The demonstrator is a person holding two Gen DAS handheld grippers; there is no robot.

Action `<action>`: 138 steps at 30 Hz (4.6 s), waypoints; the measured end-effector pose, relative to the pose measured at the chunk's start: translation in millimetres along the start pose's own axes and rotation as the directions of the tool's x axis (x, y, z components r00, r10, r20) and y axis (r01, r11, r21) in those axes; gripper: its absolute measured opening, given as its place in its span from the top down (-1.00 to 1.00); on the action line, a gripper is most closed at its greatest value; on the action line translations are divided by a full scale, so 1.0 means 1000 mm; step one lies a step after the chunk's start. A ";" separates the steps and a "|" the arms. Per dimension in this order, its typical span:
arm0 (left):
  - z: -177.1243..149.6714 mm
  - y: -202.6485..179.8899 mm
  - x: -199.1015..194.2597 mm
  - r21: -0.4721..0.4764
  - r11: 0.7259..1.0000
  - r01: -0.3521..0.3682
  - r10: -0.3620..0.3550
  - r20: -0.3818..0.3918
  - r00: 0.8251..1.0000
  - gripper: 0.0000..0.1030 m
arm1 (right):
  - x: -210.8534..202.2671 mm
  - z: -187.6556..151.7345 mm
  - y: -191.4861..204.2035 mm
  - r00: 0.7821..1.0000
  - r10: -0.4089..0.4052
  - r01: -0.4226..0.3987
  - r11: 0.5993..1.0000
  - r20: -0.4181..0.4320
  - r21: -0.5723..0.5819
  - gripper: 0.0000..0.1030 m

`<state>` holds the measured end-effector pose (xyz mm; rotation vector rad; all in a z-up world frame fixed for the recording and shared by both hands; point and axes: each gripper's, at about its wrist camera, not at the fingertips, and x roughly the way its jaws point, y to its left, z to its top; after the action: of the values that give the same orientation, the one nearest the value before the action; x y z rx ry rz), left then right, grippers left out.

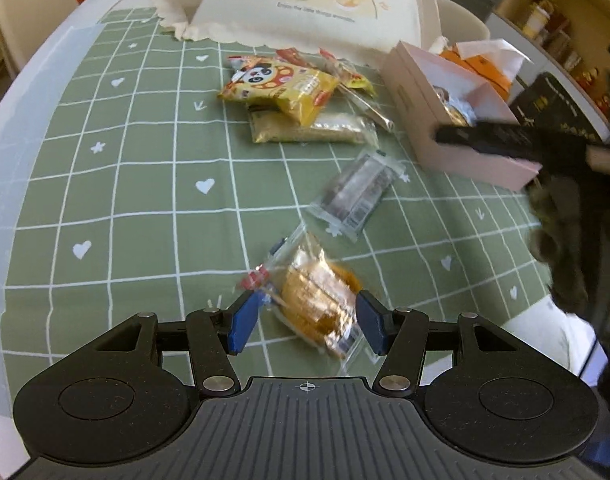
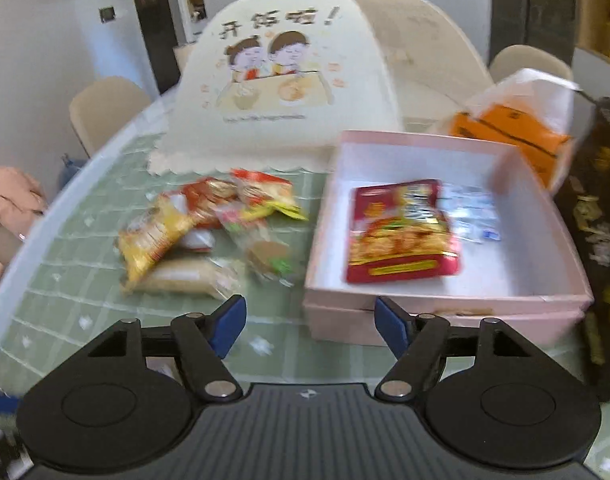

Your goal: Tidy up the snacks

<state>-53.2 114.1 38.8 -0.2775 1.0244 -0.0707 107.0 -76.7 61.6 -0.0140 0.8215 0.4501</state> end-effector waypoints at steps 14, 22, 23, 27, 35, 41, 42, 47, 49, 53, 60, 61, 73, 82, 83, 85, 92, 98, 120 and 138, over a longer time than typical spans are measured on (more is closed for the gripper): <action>-0.005 0.009 0.002 -0.159 0.987 0.027 -0.033 -0.035 0.999 -0.16 | 0.014 -0.054 0.067 0.989 -0.139 0.128 0.972 -0.042 -0.198 -0.07; 0.009 -0.036 0.038 -0.006 0.999 -0.035 0.035 -0.026 0.999 -0.26 | -0.046 -0.108 0.006 0.974 -0.224 0.223 0.974 -0.031 -0.043 -0.12; 0.010 -0.044 0.042 0.026 0.999 -0.042 0.042 -0.020 0.999 -0.26 | -0.049 -0.111 0.002 0.971 -0.236 0.235 0.972 -0.029 -0.034 -0.25; 0.014 -0.065 0.052 0.116 0.992 -0.046 0.050 -0.027 0.998 -0.28 | -0.058 -0.121 -0.014 0.974 -0.224 0.225 0.974 -0.035 0.023 -0.50; 0.031 -0.089 0.070 0.263 0.961 -0.086 0.110 -0.077 0.991 -0.20 | -0.052 -0.114 -0.013 0.987 -0.158 0.158 0.987 -0.044 0.000 -0.50; 0.037 -0.084 0.072 0.243 0.966 -0.084 0.110 -0.097 0.989 -0.16 | -0.064 -0.112 0.013 0.999 -0.014 0.010 0.990 -0.032 -0.140 -0.50; 0.038 -0.085 0.072 0.242 0.967 -0.085 0.112 -0.101 0.989 -0.16 | -0.065 -0.114 0.018 0.999 -0.005 -0.003 0.984 -0.042 -0.177 -0.50; 0.042 -0.085 0.074 0.253 0.964 -0.081 0.112 -0.110 0.988 -0.16 | -0.064 -0.126 0.036 0.998 -0.008 -0.012 0.952 -0.065 -0.305 -0.50; 0.044 -0.086 0.076 0.263 0.962 -0.077 0.111 -0.117 0.987 -0.16 | -0.063 -0.128 0.035 0.997 -0.007 -0.020 0.948 -0.083 -0.316 -0.50; 0.048 -0.086 0.079 0.275 0.959 -0.072 0.109 -0.121 0.987 -0.16 | -0.066 -0.134 0.031 0.995 -0.033 0.001 0.941 -0.090 -0.340 -0.50; 0.050 -0.088 0.080 0.287 0.955 -0.073 0.113 -0.126 0.986 -0.16 | -0.072 -0.133 0.014 0.988 -0.128 0.098 0.950 -0.083 -0.296 -0.50; 0.049 -0.088 0.080 0.284 0.956 -0.073 0.112 -0.126 0.986 -0.16 | -0.072 -0.133 0.013 0.986 -0.146 0.116 0.948 -0.078 -0.298 -0.50; 0.032 -0.077 0.067 0.273 0.961 -0.044 0.074 -0.102 0.992 -0.16 | -0.055 -0.112 -0.009 0.972 -0.220 0.202 0.962 -0.080 -0.183 -0.50; 0.019 -0.068 0.057 0.197 0.980 -0.034 0.047 -0.061 0.997 -0.17 | -0.041 -0.102 -0.048 0.980 -0.198 0.199 0.976 -0.030 0.086 -0.53; 0.019 -0.066 0.057 0.181 0.983 -0.032 0.043 -0.055 0.998 -0.17 | -0.042 -0.104 -0.051 0.979 -0.203 0.204 0.973 -0.013 0.108 -0.53; 0.019 -0.064 0.056 0.153 0.988 -0.029 0.036 -0.047 0.998 -0.17 | -0.046 -0.105 -0.058 0.976 -0.217 0.217 0.966 -0.015 0.142 -0.53; 0.018 -0.057 0.054 0.105 0.994 -0.001 0.005 -0.034 0.999 -0.17 | -0.079 -0.113 -0.046 0.996 -0.069 0.076 0.986 -0.052 0.152 -0.53; 0.020 -0.053 0.052 0.099 0.995 0.014 -0.010 -0.048 0.999 -0.17 | -0.047 -0.107 -0.002 0.993 -0.043 0.045 0.999 -0.109 0.024 -0.53; 0.008 -0.056 0.043 0.195 0.981 0.002 0.022 -0.122 0.992 -0.23 | -0.030 -0.106 0.003 0.985 -0.161 0.164 0.985 -0.063 0.050 -0.97; 0.004 -0.046 0.039 0.164 0.986 0.040 -0.027 -0.080 0.996 -0.18 | -0.044 -0.106 0.031 0.990 -0.104 0.096 0.992 -0.093 -0.085 0.27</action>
<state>-25.9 62.8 20.2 -0.1408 1.0844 -0.1973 -5.8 -85.0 24.7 -0.1516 0.8938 0.3897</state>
